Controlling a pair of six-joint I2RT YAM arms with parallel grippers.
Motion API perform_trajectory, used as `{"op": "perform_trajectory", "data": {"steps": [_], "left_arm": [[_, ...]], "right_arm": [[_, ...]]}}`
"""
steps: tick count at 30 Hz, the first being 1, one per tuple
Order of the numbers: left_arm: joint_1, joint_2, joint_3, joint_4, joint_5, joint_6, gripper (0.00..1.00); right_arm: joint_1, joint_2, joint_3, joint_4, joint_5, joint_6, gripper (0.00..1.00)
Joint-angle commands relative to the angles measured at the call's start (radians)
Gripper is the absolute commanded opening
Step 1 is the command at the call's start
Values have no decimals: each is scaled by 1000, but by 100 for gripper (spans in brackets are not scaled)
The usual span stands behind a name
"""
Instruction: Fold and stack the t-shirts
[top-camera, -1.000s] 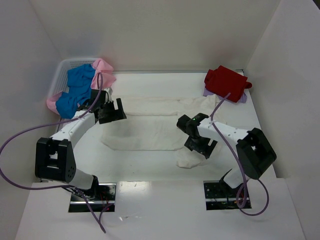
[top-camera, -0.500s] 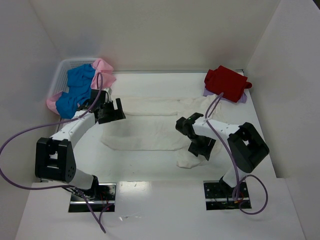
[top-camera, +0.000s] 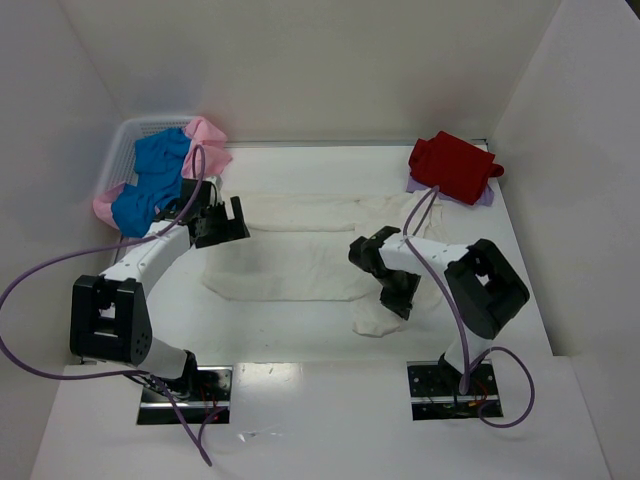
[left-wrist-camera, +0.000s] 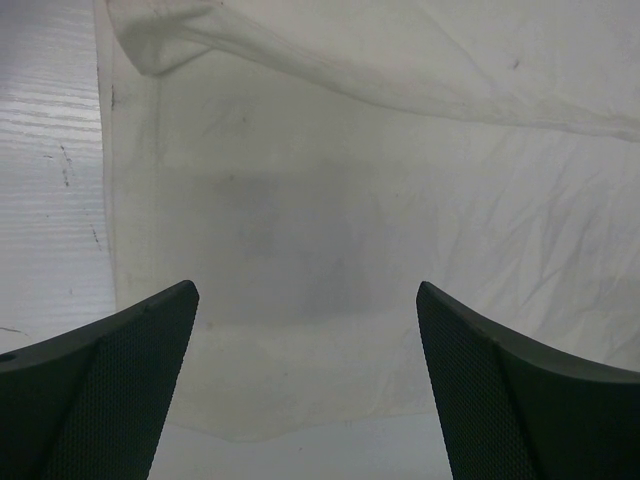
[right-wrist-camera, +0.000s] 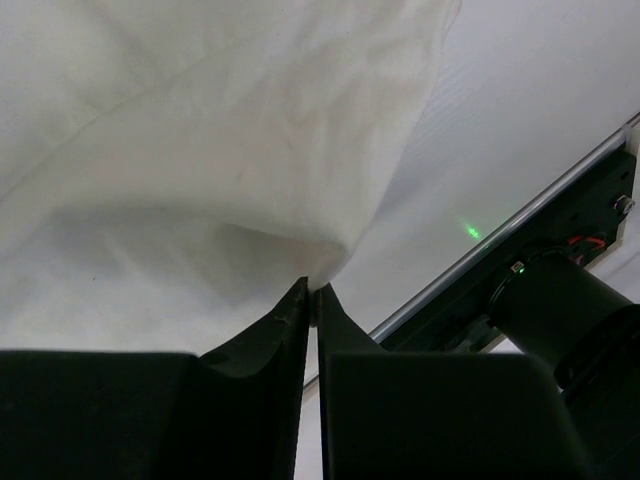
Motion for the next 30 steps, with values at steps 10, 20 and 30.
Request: {"op": "perform_trajectory", "data": {"steps": [10, 20, 30], "left_arm": [[26, -1, 23, -4, 19, 3, 98], [65, -94, 14, -101, 0, -7, 98], [95, -86, 34, -298, -104, 14, 96]], "right_arm": [[-41, -262, 26, 107, 54, 129, 0], [-161, -406, -71, 356, 104, 20, 0], [-362, -500, -153, 544, 31, -159, 0]]}}
